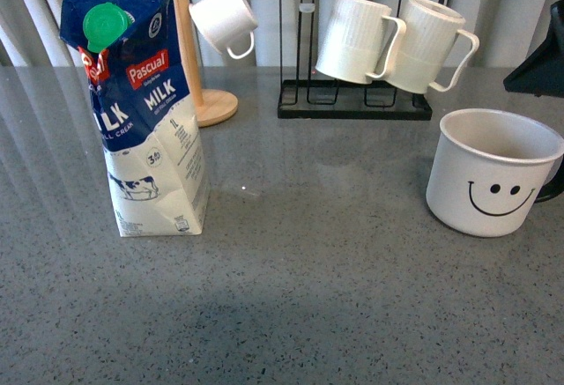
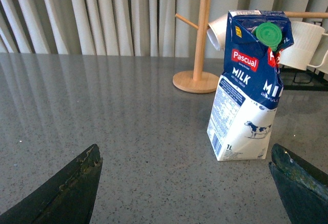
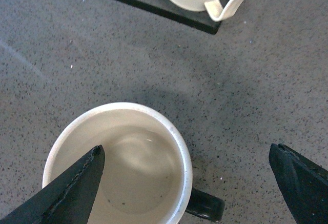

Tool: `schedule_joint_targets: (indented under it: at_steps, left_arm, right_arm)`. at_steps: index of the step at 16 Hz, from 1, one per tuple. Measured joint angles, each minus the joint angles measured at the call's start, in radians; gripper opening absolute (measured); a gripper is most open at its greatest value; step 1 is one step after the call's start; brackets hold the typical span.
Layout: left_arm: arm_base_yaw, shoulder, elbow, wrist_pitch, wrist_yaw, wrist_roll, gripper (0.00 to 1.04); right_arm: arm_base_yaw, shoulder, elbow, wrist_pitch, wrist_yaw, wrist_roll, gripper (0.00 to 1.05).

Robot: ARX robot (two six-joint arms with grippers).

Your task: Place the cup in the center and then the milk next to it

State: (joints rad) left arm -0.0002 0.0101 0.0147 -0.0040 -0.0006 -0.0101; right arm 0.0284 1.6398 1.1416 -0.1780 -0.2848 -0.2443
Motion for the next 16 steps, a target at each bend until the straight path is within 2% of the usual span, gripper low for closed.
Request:
schedule_joint_targets:
  at_steps: [2,5,8,11,14,15,16]
  left_arm:
    - [0.0,0.0,0.0,0.0,0.0,0.0,0.98]
    - [0.0,0.0,0.0,0.0,0.0,0.0,0.98]
    - [0.0,0.0,0.0,0.0,0.0,0.0,0.98]
    - [0.0,0.0,0.0,0.0,0.0,0.0,0.98]
    - [0.0,0.0,0.0,0.0,0.0,0.0,0.98]
    - [0.0,0.0,0.0,0.0,0.0,0.0,0.98]
    - [0.0,0.0,0.0,0.0,0.0,0.0,0.98]
  right_arm:
    - [0.014,0.116,0.073,-0.071,-0.003,-0.065,0.98]
    - [0.019,0.16,0.083,-0.076,-0.003,-0.095,0.95]
    - [0.026,0.167,0.085,-0.069,0.003,-0.105,0.68]
    - [0.026,0.168,0.087,-0.065,0.008,-0.108,0.35]
    - [0.024,0.168,0.087,-0.065,0.008,-0.108,0.11]
    - [0.024,0.166,0.087,-0.066,-0.002,-0.095,0.05]
    - [0.025,0.163,0.087,-0.067,-0.005,-0.091,0.04]
